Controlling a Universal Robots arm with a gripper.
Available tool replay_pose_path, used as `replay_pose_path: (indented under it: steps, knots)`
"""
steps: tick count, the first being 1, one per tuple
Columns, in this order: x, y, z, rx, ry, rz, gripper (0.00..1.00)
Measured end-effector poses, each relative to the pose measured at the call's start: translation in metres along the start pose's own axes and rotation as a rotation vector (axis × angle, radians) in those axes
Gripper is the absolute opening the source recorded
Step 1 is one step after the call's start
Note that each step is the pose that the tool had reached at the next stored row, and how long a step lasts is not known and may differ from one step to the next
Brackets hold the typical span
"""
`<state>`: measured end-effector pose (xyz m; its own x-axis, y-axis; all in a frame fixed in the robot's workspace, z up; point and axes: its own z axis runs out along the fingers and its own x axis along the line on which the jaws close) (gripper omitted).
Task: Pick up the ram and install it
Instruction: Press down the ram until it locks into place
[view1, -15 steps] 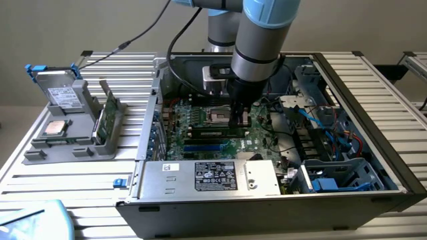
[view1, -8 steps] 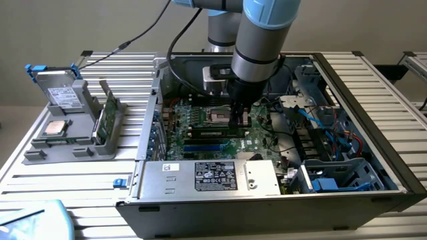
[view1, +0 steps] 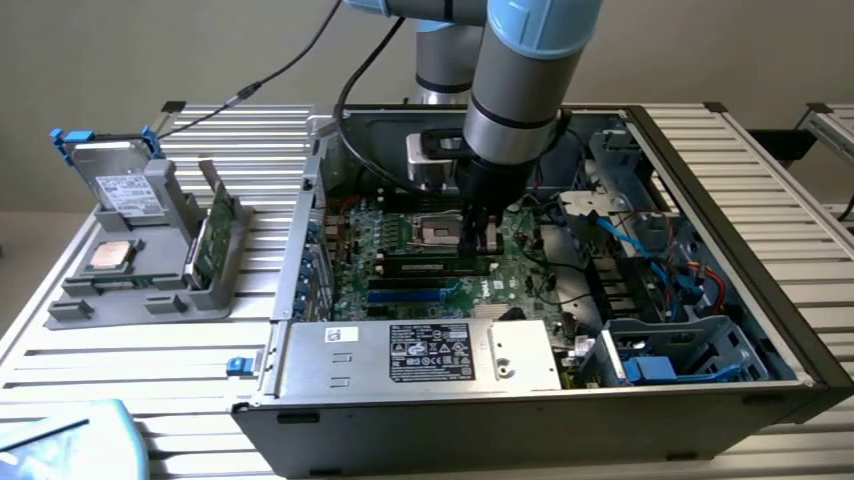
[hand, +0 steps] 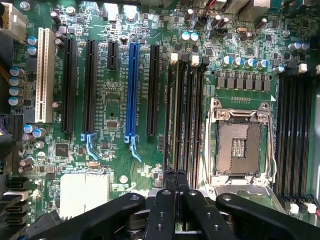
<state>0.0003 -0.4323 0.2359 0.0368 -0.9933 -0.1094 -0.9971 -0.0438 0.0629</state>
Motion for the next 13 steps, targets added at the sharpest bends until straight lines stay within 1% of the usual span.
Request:
replay_pose_path:
  steps: [8,13]
  knots:
    - [0.0005,-0.0004,0.0038,-0.0001,0.0002,0.0,0.11]
    - [0.0011,-0.0009,0.0079,-0.0003,0.0009,0.0,0.11]
